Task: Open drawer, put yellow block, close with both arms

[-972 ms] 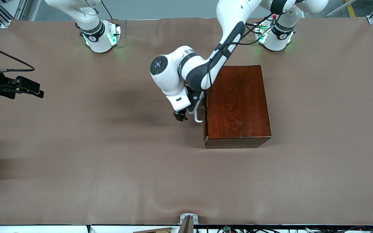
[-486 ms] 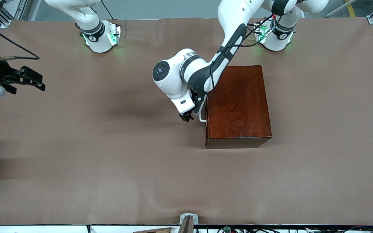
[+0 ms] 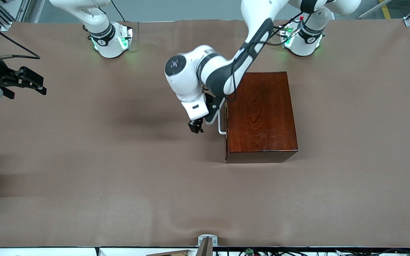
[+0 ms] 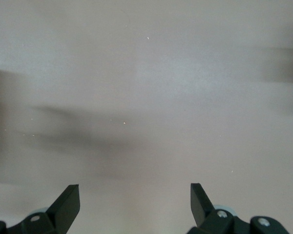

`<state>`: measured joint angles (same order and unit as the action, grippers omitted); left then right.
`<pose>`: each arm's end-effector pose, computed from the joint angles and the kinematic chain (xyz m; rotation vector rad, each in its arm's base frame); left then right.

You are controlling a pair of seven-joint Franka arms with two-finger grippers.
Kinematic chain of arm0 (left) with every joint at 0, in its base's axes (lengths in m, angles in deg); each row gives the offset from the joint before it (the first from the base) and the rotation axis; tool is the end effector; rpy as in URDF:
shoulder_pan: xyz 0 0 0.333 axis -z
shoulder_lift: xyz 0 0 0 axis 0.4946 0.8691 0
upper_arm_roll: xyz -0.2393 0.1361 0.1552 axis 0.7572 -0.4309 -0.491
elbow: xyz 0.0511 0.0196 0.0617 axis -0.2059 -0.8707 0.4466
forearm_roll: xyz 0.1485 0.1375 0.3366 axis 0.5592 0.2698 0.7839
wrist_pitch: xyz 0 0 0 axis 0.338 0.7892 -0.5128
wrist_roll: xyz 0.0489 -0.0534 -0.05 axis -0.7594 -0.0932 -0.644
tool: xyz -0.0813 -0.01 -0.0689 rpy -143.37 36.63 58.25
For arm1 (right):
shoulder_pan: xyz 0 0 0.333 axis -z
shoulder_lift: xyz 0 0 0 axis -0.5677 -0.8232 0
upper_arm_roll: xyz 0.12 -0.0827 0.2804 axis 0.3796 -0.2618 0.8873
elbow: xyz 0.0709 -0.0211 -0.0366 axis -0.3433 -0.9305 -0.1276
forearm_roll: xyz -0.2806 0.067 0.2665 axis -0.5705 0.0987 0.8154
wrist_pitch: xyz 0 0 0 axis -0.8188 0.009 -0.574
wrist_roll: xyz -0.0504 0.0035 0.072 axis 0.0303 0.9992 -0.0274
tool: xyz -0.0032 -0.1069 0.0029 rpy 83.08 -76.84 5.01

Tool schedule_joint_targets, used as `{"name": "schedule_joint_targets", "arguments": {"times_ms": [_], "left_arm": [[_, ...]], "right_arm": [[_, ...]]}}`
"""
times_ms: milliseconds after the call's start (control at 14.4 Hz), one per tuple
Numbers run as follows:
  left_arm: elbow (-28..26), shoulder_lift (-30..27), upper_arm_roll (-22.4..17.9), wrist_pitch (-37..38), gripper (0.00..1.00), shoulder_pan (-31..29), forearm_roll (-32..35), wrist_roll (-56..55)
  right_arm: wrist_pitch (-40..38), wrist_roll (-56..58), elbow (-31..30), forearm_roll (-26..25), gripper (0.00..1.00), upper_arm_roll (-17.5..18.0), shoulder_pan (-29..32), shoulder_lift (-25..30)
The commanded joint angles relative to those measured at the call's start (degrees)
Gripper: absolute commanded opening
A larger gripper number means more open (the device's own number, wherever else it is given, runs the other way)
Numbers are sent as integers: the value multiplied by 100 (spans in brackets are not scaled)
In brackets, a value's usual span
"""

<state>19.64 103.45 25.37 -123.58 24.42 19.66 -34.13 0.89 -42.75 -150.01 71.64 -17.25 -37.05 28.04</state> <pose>0.4903 -0.5666 0.3560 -2.6143 -1.5704 -0.3424 0.5470 0.0160 0.6364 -3.1028 -0.1820 0.0165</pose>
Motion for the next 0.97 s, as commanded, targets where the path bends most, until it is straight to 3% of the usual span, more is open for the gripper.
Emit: {"name": "schedule_joint_targets", "arguments": {"times_ms": [0, 416, 902], "left_arm": [[-238, -926, 20, 139, 100, -89, 162, 805], [-300, -1964, 37, 1175, 100, -914, 75, 3125], [-731, -3046, 37, 1632, 100, -2057, -462, 5867]], "right_arm": [[91, 150, -176, -83, 100, 83, 158, 162], [73, 71, -62, -66, 100, 92, 149, 127], [47, 80, 35, -92, 100, 92, 158, 100]]}}
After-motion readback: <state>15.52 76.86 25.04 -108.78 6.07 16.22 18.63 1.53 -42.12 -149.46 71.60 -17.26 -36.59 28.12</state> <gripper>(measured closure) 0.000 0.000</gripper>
